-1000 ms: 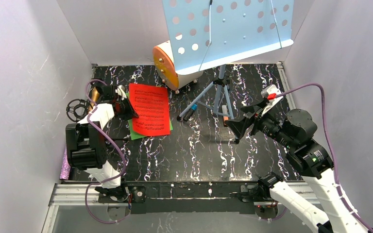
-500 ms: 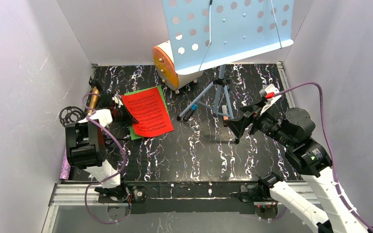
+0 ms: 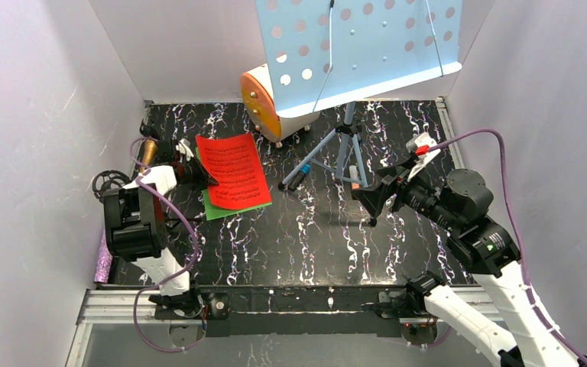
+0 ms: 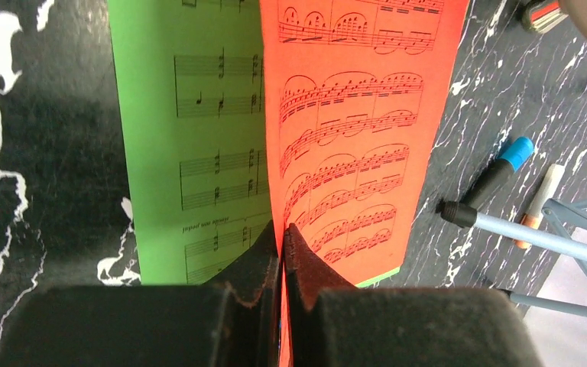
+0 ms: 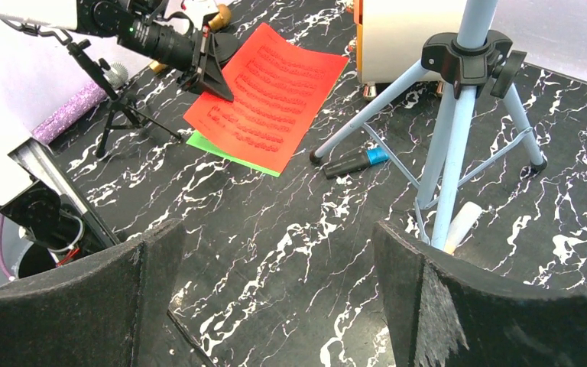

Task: Pack up the instrument practice props
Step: Place the sheet music at the center of the board.

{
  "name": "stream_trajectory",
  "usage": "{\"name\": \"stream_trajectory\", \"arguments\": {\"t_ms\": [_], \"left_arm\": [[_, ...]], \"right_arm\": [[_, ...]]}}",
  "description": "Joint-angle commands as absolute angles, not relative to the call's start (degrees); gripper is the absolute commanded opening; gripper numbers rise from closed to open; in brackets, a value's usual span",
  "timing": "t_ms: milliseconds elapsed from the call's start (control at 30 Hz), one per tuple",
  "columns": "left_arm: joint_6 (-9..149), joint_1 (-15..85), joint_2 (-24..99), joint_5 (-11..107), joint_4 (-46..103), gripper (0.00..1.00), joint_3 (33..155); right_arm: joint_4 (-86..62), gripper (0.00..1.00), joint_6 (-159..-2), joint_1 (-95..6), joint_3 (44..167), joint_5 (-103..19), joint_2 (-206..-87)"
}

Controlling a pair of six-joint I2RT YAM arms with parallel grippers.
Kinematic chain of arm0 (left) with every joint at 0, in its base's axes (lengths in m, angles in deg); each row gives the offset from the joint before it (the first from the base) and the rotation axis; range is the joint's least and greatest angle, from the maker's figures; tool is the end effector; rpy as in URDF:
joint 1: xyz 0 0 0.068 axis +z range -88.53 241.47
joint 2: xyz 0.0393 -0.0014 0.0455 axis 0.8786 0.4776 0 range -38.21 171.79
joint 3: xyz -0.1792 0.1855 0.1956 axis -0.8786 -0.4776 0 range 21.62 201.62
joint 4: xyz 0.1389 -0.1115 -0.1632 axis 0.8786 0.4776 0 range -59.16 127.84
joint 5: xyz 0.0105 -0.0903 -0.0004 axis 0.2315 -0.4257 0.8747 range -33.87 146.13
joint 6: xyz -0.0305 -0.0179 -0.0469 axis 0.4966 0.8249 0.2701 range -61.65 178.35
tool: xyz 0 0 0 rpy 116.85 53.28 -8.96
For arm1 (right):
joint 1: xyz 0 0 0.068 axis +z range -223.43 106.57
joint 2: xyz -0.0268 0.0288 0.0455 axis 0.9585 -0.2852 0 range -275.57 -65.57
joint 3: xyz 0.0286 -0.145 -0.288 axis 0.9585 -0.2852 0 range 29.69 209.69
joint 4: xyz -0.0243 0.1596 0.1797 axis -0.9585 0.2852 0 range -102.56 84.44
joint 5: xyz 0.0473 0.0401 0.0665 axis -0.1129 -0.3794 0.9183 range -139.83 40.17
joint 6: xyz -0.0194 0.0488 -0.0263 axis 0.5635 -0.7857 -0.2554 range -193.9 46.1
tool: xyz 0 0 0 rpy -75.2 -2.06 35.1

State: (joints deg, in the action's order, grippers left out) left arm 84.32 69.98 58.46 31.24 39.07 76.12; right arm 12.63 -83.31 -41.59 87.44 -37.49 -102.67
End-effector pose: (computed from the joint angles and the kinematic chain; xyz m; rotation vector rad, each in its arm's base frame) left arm 0.3336 0.0317 0.2353 -0.5389 2.3912 -0.6664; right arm 0.0555 0.0452 0.4302 -0.4945 1.6254 0.7212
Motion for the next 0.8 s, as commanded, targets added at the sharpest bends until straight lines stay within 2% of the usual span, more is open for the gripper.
{"name": "stream_trajectory", "arguments": {"t_ms": [0, 267, 433, 567, 767], "left_arm": [[82.6, 70.1, 60.0, 29.7, 41.0, 0.00, 78.7], [82.7, 69.8, 61.7, 29.9, 41.1, 0.02, 79.4], [81.2, 69.8, 59.9, 34.5, 44.4, 0.17, 80.3], [80.2, 69.8, 57.1, 39.5, 46.8, 0.35, 80.3], [78.9, 69.8, 52.2, 43.7, 48.3, 0.45, 79.3]], "right_arm": [[9.8, 0.99, -83.1, -41.9, 87.4, -36.8, -103.3], [9.7, 0.99, -83.1, -41.8, 87.2, -36.8, -103.5], [9.7, 0.99, -83.1, -41.8, 87.2, -36.7, -103.5], [9.9, 0.99, -83.1, -41.8, 87.2, -37.0, -103.7], [9.6, 0.99, -83.4, -41.8, 86.3, -39.5, -103.5]]}}
